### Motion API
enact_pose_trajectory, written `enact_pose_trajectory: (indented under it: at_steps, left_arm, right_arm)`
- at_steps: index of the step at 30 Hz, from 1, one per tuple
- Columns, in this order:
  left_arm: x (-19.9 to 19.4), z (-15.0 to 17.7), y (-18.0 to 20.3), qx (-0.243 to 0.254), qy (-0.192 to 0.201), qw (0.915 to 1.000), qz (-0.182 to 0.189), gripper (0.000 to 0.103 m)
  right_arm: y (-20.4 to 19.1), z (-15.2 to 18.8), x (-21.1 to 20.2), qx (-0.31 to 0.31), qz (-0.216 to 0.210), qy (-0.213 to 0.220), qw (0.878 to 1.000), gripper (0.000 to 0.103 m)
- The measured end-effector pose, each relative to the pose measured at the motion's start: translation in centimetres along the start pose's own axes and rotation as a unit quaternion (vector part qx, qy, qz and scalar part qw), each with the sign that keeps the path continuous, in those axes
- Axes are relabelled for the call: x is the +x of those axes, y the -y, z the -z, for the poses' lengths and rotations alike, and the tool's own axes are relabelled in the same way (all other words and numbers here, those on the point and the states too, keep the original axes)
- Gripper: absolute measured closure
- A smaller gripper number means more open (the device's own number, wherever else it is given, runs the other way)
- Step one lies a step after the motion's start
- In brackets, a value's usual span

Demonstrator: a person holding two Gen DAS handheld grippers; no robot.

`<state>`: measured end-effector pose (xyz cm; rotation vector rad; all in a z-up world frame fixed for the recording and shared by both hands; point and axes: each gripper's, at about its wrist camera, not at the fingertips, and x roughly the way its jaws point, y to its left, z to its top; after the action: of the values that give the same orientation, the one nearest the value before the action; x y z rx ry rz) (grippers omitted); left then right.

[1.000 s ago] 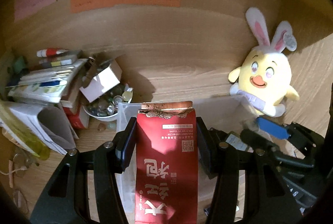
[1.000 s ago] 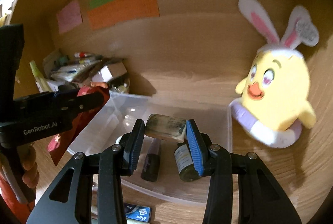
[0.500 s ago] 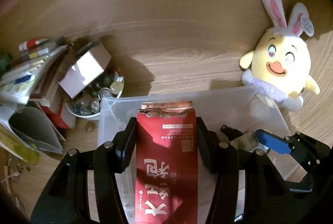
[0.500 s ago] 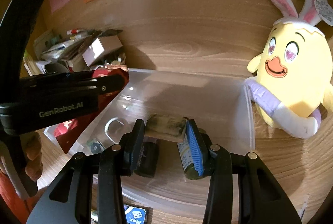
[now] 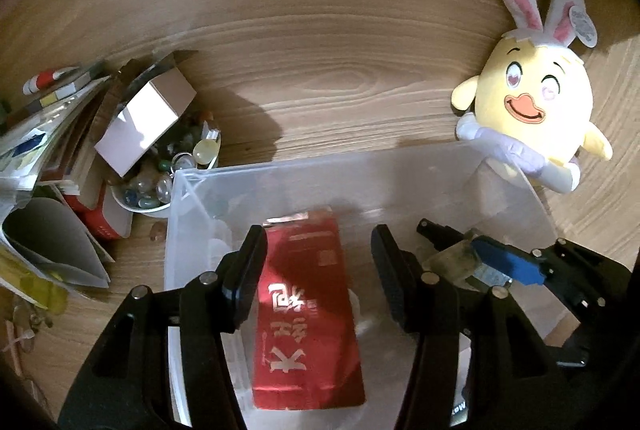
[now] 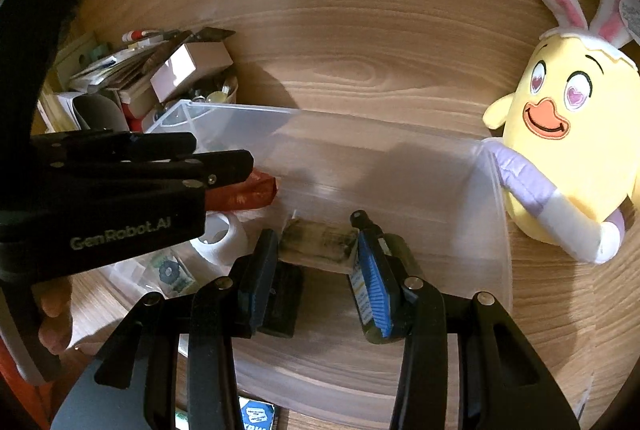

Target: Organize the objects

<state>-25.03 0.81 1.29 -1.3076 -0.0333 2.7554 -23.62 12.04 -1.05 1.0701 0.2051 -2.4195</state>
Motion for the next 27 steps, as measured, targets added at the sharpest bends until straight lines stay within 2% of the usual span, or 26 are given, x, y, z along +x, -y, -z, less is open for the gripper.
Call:
enact_pose_trajectory:
  at_steps: [6,11,14,19,23,25,27]
  left_arm:
    - [-1.9,0.4,-0.3,-0.004,0.015,0.9999,0.003,0.037]
    - [-4.2,0.8,-0.9,-0.003,0.033,0.9994,0.000,0.032]
    - [-5.7,1.3,-1.3,-0.003,0.046,0.9989,0.001,0.022]
    - [-7.9,2.5,-1.5,0.004,0.064,0.9979,-0.005,0.021]
    - [-9.6,3.5,-2.0,0.000,0.075,0.9972,-0.004,0.019]
    - [-10.3,4.1,-2.2,-0.002,0.079,0.9969,-0.003,0.010]
    - [-11.2,4.7,-2.5,-0.003,0.089,0.9960,-0.005,0.008]
  right_arm:
    - [-0.1,-0.1,-0.3,-0.001,0.002,0.001,1.000,0.063]
    - [-0.3,-0.3,-1.3,-0.003,0.001,0.009,1.000,0.049]
    - [-0.4,-0.4,-2.4,-0.005,0.007,0.021,1.000,0.044]
    - [-0.6,-0.2,-4.4,-0.011,0.017,0.042,0.999,0.032]
    - [-0.7,0.2,-6.2,-0.011,0.018,0.054,0.998,0.030]
    - [-0.8,0.4,-6.9,-0.013,0.021,0.059,0.998,0.029]
    - [-1.1,0.8,-7.9,-0.018,0.024,0.067,0.997,0.029]
